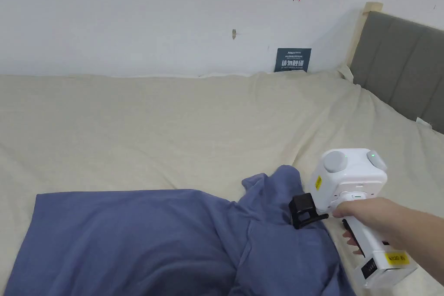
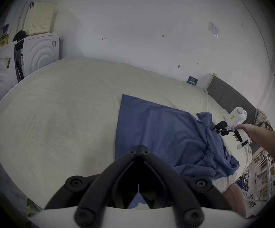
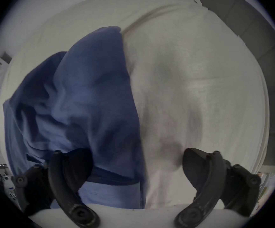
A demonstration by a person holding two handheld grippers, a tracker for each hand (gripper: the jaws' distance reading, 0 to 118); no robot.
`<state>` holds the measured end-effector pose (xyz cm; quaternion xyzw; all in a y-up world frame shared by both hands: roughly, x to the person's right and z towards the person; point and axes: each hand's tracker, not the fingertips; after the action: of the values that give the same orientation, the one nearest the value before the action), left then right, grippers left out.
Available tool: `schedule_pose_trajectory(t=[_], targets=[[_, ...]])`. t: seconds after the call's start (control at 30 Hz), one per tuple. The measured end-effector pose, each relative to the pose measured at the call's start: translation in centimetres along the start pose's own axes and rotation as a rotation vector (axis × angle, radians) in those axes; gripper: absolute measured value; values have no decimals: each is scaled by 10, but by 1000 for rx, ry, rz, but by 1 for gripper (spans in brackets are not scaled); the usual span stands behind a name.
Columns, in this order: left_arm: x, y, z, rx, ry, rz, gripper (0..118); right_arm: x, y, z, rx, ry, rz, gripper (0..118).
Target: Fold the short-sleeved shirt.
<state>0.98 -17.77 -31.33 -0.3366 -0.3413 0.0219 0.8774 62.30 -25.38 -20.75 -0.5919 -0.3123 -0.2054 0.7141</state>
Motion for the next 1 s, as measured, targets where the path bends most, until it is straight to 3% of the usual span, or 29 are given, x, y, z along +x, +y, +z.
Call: schedule_pose_trajectory(t=[0.1, 0.17, 0.2, 0.23, 0.27, 0.4, 0.5, 0.67, 0.8, 0.83, 0.87, 0.93, 0.97, 1.0], targets=[[-1, -5, 0, -9, 11, -2, 0, -8, -3, 5, 19, 10, 31, 97], [-5, -7, 0, -21, 18, 0, 0, -9, -1, 12, 23, 35, 62, 73], [-6, -10, 1, -29, 18, 3, 0, -7, 0, 20, 42, 54, 88, 47], [-7, -12, 1, -36, 21, 3, 0, -12, -2, 29, 54, 33, 100, 0], [-8, -13, 1, -42, 26, 3, 0, -13, -4, 34, 86, -60, 129, 0], [-11, -7, 0, -38, 36, 21, 0, -6, -8, 42, 109, 13, 114, 0], [-19, 28, -20, -21, -30, 71, 0, 6, -13, 48, 143, 71, 29, 0], [-33, 111, -133, -307, -59, 25, 0, 7, -24, 57, 169, 85, 30, 0], [-34, 159, -214, -340, 9, -92, 0, 5, -28, 52, 173, 96, 25, 0], [-37, 169, -229, -309, 12, -67, 15, 3, -30, 50, 172, 98, 23, 0], [-39, 177, -243, -295, 18, -61, 45, 2, -31, 49, 169, 98, 26, 0], [-41, 187, -271, -306, 30, -56, 118, 1, -29, 47, 162, 95, 45, 0], [-40, 190, -275, -215, 13, -21, 116, -1, -29, 47, 158, 92, 55, 0], [-41, 189, -285, -311, 24, -49, 115, -1, -30, 47, 159, 93, 56, 0]])
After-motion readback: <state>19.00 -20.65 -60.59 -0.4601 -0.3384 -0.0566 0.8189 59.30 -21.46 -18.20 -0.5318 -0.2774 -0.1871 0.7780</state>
